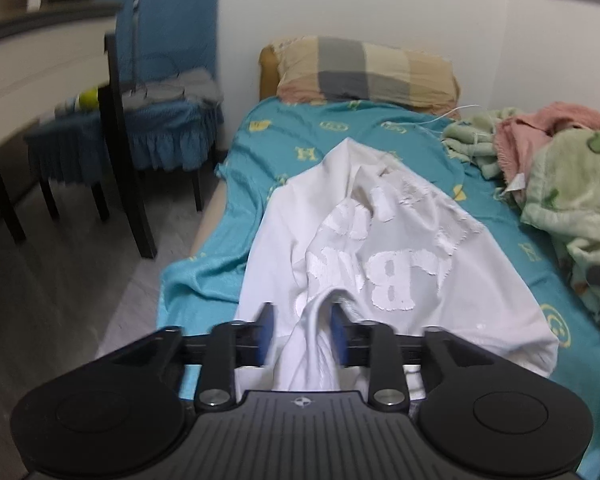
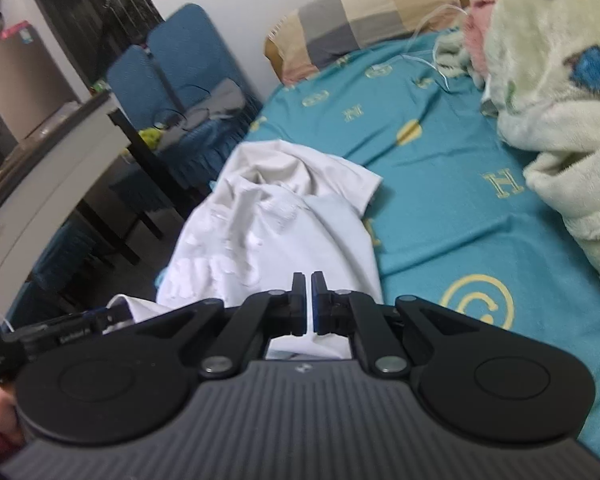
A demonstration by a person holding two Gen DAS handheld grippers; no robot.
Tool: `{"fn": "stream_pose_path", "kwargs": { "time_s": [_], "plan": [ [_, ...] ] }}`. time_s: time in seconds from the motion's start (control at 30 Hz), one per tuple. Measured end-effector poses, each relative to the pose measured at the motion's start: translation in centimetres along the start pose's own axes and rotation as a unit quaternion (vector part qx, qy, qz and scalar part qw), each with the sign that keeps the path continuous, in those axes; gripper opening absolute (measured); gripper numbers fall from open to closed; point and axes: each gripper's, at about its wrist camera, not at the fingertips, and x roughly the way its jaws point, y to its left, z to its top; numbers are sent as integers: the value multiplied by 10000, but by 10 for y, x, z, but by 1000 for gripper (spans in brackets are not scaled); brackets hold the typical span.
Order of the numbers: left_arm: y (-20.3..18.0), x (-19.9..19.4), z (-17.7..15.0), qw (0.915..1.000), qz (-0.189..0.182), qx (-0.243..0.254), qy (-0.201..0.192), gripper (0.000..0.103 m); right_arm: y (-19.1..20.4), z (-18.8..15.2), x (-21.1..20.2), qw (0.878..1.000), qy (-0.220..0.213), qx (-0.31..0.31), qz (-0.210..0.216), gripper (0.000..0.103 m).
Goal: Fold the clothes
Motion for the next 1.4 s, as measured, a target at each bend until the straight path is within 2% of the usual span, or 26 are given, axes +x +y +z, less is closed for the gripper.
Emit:
{"fn": "stream_pose_path", "kwargs": {
  "time_s": [0.13, 0.23, 0.27, 0.33, 0.43, 0.47, 0.53, 0.6, 0.73, 0.77, 0.8, 0.9, 0.97, 1.07, 1.13, 1.2, 1.27, 1.33, 1.4],
  "plan": [
    [-22, -30, 1, 9951, -124, 802, -558, 53, 4, 1, -3, 9999, -39, 14, 124, 7],
    [-51, -36, -5, 9812, -494, 1655, -865, 57, 8, 0, -2, 9998, -12, 2, 219, 7],
    [-63, -35, -10, 9735, -628, 2021, -869, 58, 9, 0, -1, 9997, 2, -4, 252, 7],
    [-87, -24, -24, 9528, -699, 2852, -776, 59, 9, -1, 2, 9996, 41, 6, 289, 7],
    [-113, 1, -50, 9184, -504, 3888, -531, 59, 6, 0, 6, 9995, 97, 63, 287, 8],
    [-117, 11, -54, 9100, -461, 4101, -409, 59, 5, -1, 7, 9995, 118, 85, 276, 8],
    [-122, 30, -60, 8977, -377, 4386, -185, 56, 3, -1, 10, 9995, 157, 122, 261, 8],
    [-120, 47, -62, 8907, -154, 4543, -56, 51, 2, -2, 12, 9994, 196, 130, 255, 8],
    [-111, 63, -53, 9018, 192, 4317, 81, 30, 3, -5, 19, 9992, 323, 100, 233, 8],
    [-106, 61, -50, 9051, 189, 4247, 90, 17, 4, -6, 20, 9991, 350, 68, 234, 9],
    [-105, 57, -47, 9091, 162, 4162, 64, 10, 6, -7, 22, 9990, 376, 36, 235, 9],
    [-100, 35, -37, 9233, 62, 3835, -186, 2, 12, -10, 26, 9985, 460, -121, 284, 9],
    [-97, 10, -27, 9372, -46, 3456, -476, 2, 18, -12, 27, 9978, 491, -262, 347, 9],
    [-82, -29, -9, 9603, -456, 2625, -830, 2, 32, -17, 27, 9961, 479, -610, 409, 10],
    [-69, -50, 1, 9703, -713, 2078, -1014, 2, 44, -22, 26, 9938, 448, -896, 477, 18],
    [-57, -64, 10, 9765, -995, 1549, -1119, 2, 57, -27, 25, 9904, 403, -1195, 574, 50],
    [-45, -73, 15, 9780, -1303, 1156, -1145, 2, 73, -33, 21, 9857, 302, -1497, 706, 64],
    [-39, -77, 19, 9776, -1508, 894, -1165, 2, 88, -41, 21, 9805, 174, -1840, 671, 66],
    [-33, -76, 23, 9768, -1672, 712, -1136, 2, 103, -50, 27, 9742, 41, -2217, 416, 66]
  ]
}}
